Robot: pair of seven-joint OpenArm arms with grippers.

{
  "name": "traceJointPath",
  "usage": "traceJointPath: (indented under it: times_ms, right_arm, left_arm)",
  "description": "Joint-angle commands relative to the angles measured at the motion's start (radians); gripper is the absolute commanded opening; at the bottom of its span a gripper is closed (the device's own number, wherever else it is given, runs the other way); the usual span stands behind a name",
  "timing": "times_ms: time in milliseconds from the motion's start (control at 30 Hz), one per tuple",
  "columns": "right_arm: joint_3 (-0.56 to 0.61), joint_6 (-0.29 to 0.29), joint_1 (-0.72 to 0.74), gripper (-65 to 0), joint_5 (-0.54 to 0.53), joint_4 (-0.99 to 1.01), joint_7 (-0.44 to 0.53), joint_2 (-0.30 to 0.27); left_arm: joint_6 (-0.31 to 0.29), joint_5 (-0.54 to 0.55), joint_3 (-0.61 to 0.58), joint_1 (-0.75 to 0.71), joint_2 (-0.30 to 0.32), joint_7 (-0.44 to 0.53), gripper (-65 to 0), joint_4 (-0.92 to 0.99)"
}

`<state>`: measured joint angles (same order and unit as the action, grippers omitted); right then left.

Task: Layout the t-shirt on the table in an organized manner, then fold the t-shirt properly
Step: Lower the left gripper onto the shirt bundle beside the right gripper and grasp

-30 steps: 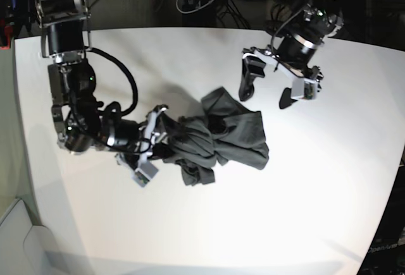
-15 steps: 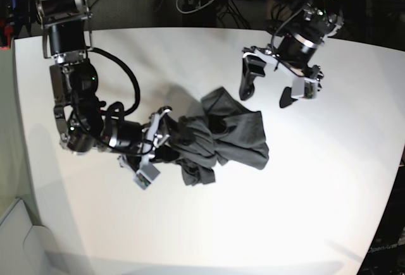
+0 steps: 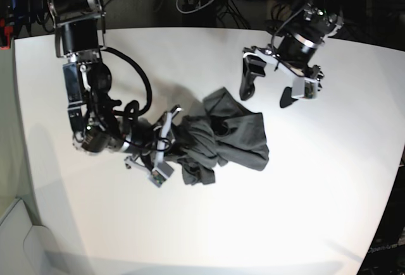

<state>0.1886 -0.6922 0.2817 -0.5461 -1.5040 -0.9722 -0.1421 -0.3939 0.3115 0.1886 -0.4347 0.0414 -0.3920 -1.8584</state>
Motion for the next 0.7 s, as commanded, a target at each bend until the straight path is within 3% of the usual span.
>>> traceJointPath:
  times_ms: [0,100,200,400,667]
  right_arm:
    - [0.001,-0.006,0.031,-57.7,-0.002,-0.013,0.014,0.009]
    - [-0.004,-0.006,0.050,-65.0,0.001,0.027,0.012,0.016]
    - [-0.030,-0.006,0.073,-65.0,0.001,0.122,0.012,0.043]
    - [-0.196,-0.006,0.092,-65.0,0.004,0.274,0.012,0.092]
    - [-0.496,-0.006,0.167,-65.0,-0.033,0.520,-0.046,0.134]
  left_arm:
    - [-0.007,0.012,0.001,0.001,0.002,0.029,-9.3,-0.019]
    - [-0.007,0.012,-0.001,0.001,0.001,0.029,-9.3,-0.020]
    - [-0.007,0.013,-0.008,0.003,0.001,0.029,-9.3,-0.024]
    - [-0.007,0.021,-0.008,0.010,-0.005,0.031,-9.3,-0.024]
    - [-0.007,0.013,-0.031,0.037,-0.082,0.031,-9.3,-0.022]
